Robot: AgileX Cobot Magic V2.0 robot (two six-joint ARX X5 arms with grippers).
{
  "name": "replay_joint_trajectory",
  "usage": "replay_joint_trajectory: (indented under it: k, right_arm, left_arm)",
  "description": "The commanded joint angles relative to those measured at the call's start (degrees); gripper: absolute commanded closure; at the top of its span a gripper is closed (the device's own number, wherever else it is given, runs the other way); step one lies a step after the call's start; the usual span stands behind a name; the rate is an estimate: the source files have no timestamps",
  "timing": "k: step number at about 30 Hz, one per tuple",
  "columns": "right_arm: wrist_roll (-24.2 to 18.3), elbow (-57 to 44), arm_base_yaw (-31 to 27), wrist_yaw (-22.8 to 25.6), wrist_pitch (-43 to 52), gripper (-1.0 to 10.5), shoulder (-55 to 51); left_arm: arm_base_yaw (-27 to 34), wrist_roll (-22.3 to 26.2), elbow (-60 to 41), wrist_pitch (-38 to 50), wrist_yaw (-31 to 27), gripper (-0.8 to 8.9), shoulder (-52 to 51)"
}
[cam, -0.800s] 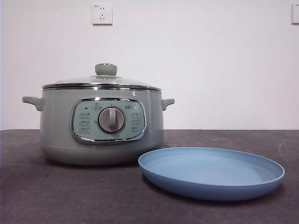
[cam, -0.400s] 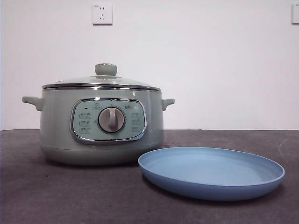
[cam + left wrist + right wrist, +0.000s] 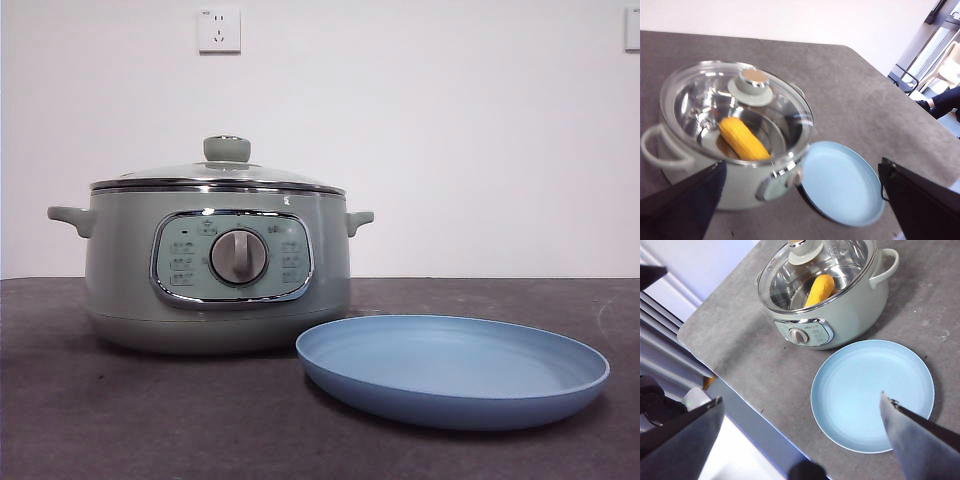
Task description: Take the corn out from the steamer,put the corn on the plate,close the lid
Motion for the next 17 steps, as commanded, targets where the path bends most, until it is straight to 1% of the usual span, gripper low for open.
replay_joint_trajectory:
  k: [1,5,11,13,17]
  right_arm:
    - [0.1,0.1,0.1,0.0,0.2,3.3,0.3]
    - [0.1,0.1,0.1,0.0,0.3,3.3,0.9]
    - [0.1,0.1,0.1,0.1,0.3,3.3,2.2]
    - [0.1,0.1,0.1,0.1,0.3,3.3,2.8]
    - [0.1,0.1,0.1,0.1,0.3,3.3,3.6]
  left_arm:
    - [-0.9,0.5,0.1,5.9,0.1,2.73,4.0]
    - [-3.4,0.5,0.7,13.8,-0.6,2.73,11.7]
    - [-9.2,1.4,6.2,19.6,-7.5,2.74,24.0]
    - [-11.1,3.0,8.9,21.1,-10.4,2.74,28.5]
    - [-14.5,6.8,14.4,21.4,-15.4,2.74,36.9]
